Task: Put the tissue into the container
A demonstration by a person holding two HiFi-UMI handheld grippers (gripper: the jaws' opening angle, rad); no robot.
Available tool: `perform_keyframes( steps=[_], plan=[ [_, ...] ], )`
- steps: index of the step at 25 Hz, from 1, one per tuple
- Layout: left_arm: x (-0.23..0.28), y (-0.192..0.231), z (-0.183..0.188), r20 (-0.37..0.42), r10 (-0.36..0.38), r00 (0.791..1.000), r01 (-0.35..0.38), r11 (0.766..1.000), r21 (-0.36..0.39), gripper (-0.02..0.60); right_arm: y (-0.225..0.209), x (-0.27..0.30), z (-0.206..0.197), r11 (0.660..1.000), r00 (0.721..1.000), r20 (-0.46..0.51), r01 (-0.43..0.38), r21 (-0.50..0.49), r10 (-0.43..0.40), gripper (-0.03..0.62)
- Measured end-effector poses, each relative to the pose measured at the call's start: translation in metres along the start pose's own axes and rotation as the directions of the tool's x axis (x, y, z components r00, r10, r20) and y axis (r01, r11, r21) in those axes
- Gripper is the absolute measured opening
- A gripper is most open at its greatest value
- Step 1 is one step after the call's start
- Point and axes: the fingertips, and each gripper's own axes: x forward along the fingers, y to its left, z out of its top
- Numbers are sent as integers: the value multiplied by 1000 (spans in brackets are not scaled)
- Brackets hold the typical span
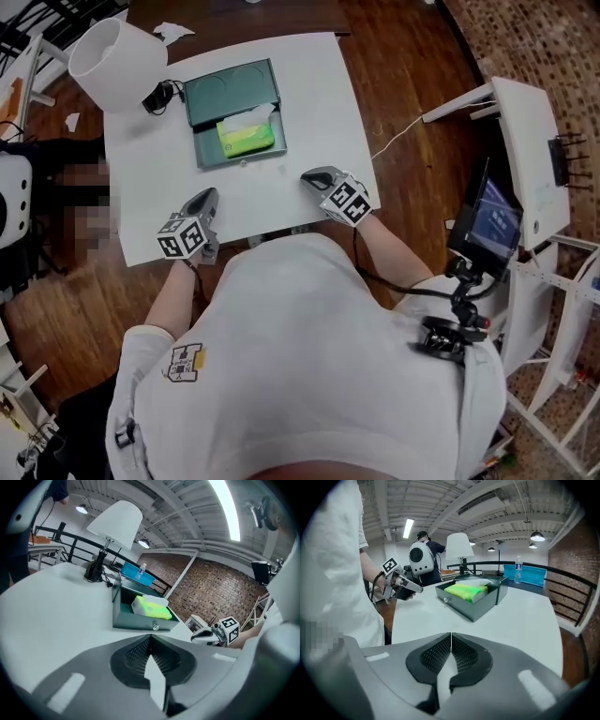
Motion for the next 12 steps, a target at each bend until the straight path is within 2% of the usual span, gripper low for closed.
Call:
perform_keyframes(
  steps=[6, 12],
  plan=[
    [2, -16, -21, -64, -44, 997, 45, 999, 18, 0, 14, 11, 1, 999, 999, -14, -30, -42, 29, 0],
    [-7, -30, -42, -93, -78, 993, 79, 997, 17, 0, 21, 7, 1, 999, 1000, -15, -27, -34, 26, 2]
  ],
)
